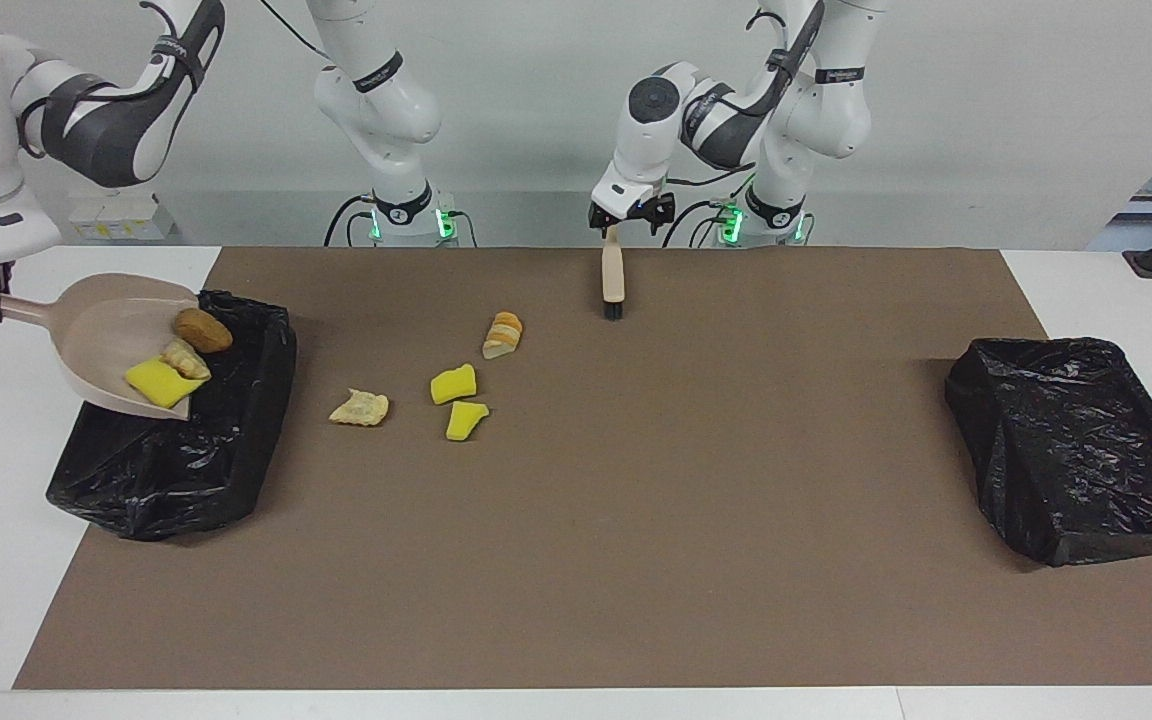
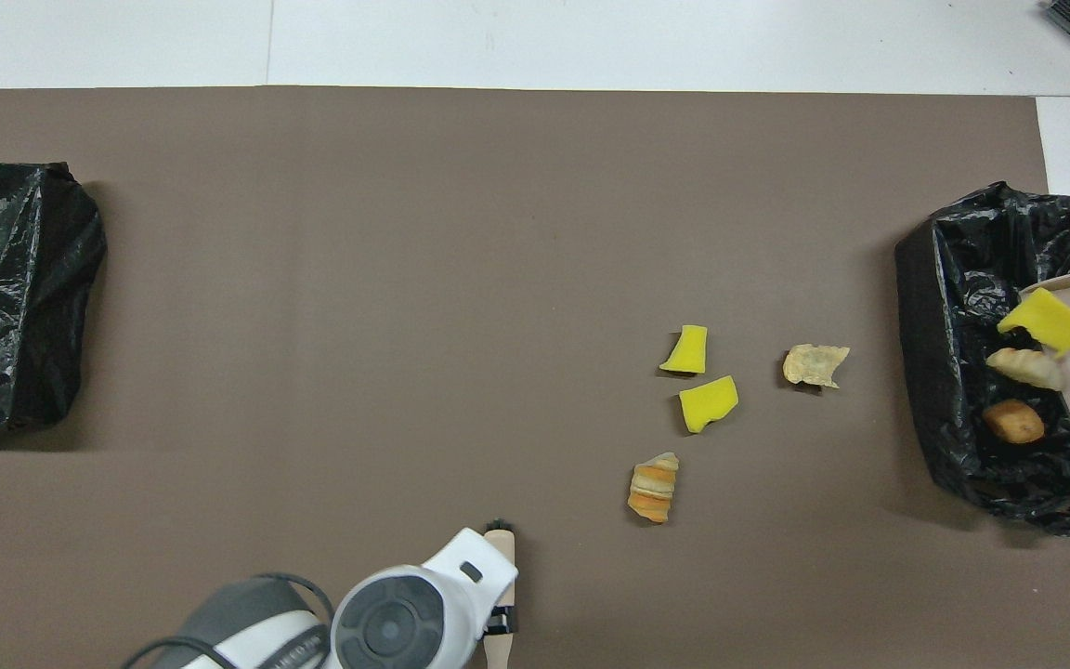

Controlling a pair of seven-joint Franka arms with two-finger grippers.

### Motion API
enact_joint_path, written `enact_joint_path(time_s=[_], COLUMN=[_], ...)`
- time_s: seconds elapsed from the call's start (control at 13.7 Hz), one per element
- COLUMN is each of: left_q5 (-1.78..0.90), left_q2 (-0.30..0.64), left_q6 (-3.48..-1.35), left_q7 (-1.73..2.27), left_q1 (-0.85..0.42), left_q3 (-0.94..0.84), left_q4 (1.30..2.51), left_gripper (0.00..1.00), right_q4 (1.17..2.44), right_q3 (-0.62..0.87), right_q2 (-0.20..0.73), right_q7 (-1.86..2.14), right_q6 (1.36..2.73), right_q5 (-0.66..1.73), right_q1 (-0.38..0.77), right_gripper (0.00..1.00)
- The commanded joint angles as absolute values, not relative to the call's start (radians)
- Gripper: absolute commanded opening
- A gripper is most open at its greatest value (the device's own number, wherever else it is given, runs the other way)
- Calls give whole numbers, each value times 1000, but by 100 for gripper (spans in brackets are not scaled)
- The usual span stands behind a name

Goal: Sweep and dump trash in bin

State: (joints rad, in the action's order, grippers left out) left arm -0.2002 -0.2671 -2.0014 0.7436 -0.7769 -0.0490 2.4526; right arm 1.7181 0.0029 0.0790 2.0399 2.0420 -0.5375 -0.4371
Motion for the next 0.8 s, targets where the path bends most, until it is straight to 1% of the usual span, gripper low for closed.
enact_joint_path(time_s=[0.0,0.22,0.36,0.73], left_q5=[-77,-66,-66,-66], left_q2=[-293,-291,-278,-272], left_q6=[-1942,-1910,-1820,-1663], left_q7=[639,404,254,135], left_q1=[-608,-401,-304,-172], left_q3=[-60,-60,-60,-58], left_q4=[2427,2300,2179,1938], left_gripper=[100,100,100,100], right_q4=[1715,1710,1720,1723], right_q3=[11,15,21,46], right_q2=[69,57,48,40], right_q7=[2016,2014,2007,2002], right_q6=[2051,2045,2023,1944], right_q5=[-597,-588,-543,-356], right_q1=[-439,-439,-442,-439], right_gripper=[0,0,0,0])
